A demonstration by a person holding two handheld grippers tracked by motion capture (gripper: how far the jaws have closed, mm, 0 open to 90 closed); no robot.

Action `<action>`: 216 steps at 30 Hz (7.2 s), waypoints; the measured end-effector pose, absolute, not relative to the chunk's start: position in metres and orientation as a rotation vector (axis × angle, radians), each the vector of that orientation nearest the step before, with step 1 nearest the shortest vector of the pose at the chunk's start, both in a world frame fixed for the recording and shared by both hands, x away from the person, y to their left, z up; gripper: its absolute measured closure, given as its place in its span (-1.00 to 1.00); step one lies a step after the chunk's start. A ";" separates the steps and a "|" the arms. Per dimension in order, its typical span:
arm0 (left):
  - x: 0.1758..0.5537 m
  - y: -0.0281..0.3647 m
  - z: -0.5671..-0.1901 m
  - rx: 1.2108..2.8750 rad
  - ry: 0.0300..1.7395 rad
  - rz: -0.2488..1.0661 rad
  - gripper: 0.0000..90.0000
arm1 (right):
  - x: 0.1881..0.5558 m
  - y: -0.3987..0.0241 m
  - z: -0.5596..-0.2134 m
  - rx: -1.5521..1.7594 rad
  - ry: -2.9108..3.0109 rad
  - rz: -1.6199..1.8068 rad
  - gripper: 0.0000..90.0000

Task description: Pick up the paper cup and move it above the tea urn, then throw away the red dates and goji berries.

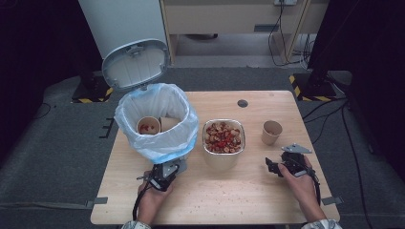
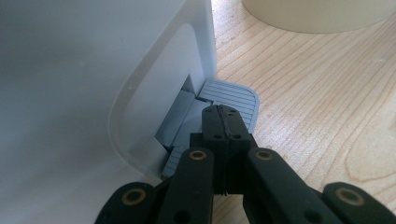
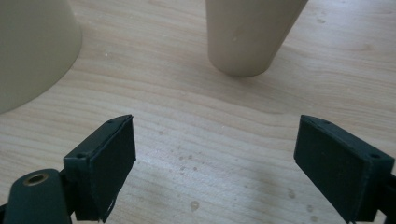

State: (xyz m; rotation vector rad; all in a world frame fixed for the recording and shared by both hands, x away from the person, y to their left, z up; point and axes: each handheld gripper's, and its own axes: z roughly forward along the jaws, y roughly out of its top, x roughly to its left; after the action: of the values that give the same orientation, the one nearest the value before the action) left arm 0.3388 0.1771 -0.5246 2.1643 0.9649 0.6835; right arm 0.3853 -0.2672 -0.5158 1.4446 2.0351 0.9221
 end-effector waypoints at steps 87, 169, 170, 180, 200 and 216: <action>0.340 0.179 -0.524 2.130 1.017 0.639 1.00 | 0.504 -0.261 -0.442 0.970 2.247 1.194 -0.32; 0.341 0.176 -0.524 2.146 1.003 0.652 1.00 | 0.504 -0.198 -0.302 0.530 2.146 1.168 -0.29; 0.341 0.176 -0.524 2.146 1.003 0.652 1.00 | 0.504 -0.197 -0.302 0.525 2.144 1.166 -0.29; 0.341 0.176 -0.523 2.153 1.002 0.655 1.00 | 0.494 -0.184 -0.304 0.400 2.131 1.103 -0.29; 0.342 0.177 -0.524 2.141 1.008 0.647 1.00 | 0.491 -0.164 -0.313 0.230 2.092 0.952 -0.30; 0.342 0.177 -0.524 2.135 1.012 0.644 1.00 | 0.493 -0.161 -0.303 0.180 2.073 0.912 -0.29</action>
State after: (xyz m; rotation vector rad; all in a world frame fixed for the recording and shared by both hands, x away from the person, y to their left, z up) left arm 0.3416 0.1770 -0.5239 2.1354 1.0117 0.6437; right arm 0.4929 -0.1607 -0.3026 0.1800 2.0729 0.9119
